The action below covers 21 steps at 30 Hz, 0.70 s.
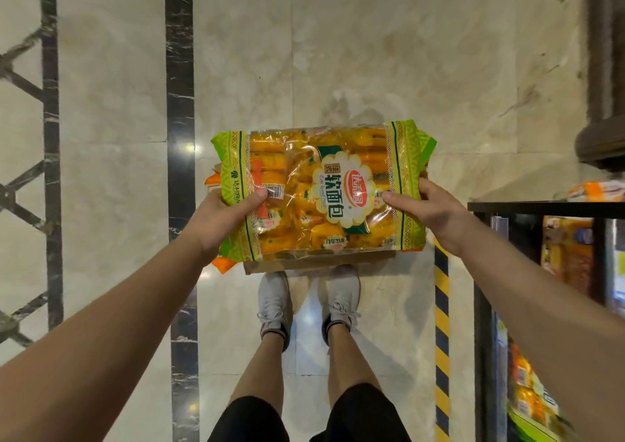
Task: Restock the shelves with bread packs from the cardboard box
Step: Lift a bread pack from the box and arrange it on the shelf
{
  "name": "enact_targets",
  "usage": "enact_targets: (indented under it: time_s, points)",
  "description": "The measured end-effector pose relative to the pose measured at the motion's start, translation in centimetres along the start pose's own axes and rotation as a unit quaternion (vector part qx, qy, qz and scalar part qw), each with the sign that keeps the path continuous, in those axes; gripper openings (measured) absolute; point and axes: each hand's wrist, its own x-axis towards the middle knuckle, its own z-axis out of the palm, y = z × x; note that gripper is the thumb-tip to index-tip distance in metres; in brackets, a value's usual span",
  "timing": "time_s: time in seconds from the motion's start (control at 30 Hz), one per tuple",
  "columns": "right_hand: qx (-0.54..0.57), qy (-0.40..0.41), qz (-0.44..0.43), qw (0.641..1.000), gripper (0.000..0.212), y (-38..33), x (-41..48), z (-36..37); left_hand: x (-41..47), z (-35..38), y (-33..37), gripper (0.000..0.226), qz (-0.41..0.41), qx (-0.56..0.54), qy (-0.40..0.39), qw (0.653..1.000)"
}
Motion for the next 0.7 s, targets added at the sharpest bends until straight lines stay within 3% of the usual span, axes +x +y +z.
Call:
enact_targets:
  time_s: [0.13,0.33,0.5,0.7]
  points:
    - [0.077,-0.046,-0.017,0.996,0.055,0.0,-2.8,0.0,-1.9,-0.3,0.1,0.072,0.006,-0.022,-0.013,1.0]
    - [0.113,-0.04,-0.014,0.993,0.088,-0.8,-8.9,-0.7,-6.6,-0.9,2.3,0.1,0.025,-0.036,-0.043,0.998]
    - [0.177,-0.02,-0.021,0.984,0.123,-1.4,-15.5,-2.1,-11.8,-1.2,6.1,0.092,0.058,-0.031,-0.071,0.995]
    - [0.241,-0.05,-0.03,0.969,0.124,-1.9,-24.1,-3.8,-18.7,-1.1,11.1,0.115,0.071,-0.013,-0.14,0.988]
